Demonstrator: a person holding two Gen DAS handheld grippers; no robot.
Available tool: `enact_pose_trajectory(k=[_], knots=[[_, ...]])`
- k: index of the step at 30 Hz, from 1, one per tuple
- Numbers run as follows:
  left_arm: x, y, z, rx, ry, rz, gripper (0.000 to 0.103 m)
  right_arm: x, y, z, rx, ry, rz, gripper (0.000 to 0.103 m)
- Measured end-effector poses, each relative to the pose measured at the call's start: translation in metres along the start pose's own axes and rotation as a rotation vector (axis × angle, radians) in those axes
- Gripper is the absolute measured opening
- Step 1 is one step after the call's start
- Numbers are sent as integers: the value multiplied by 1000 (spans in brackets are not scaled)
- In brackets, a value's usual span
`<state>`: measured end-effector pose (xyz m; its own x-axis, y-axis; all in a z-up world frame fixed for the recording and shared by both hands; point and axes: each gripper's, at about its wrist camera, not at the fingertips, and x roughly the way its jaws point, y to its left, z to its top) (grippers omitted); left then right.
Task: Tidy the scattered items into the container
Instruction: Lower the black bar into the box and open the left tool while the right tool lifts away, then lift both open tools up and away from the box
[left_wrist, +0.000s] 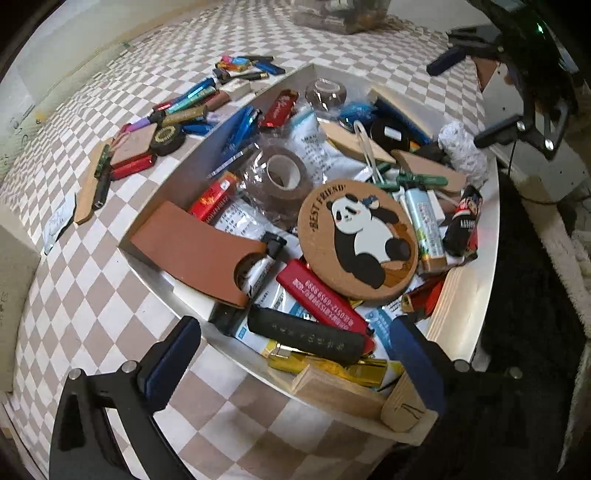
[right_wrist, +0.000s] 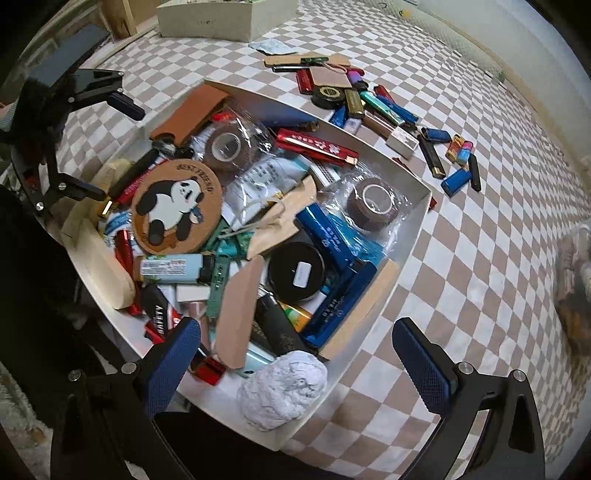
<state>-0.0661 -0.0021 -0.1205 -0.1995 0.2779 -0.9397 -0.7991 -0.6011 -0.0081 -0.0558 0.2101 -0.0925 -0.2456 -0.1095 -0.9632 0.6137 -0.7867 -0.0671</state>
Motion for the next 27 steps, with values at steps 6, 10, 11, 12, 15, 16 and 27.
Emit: enact_pose_trajectory(k=[6,10,11,12,15,16,27], knots=[[-9,-3,0,-11,-26,-22,103,-4,8,2,-3,-16,13,103],[-12,-9,1,-7,-34,-30,103,-5,13,3,6,-28,21,103],[-14,-11,1,-6,-38,-32,103,-6,14,3,9,-33,21,103],[-15,-12,2,-3,-42,-31,103,-6,15,3,11,-38,20,103],[-18,-16,3,-1,-49,-39,103,-8,18,4,27,-57,27,103],[-19,-17,4,-3,-51,-41,103,-8,19,4,32,-63,28,103],[-40,-20,11,-59,-126,-2,103,-32,18,9,137,-211,4,103]])
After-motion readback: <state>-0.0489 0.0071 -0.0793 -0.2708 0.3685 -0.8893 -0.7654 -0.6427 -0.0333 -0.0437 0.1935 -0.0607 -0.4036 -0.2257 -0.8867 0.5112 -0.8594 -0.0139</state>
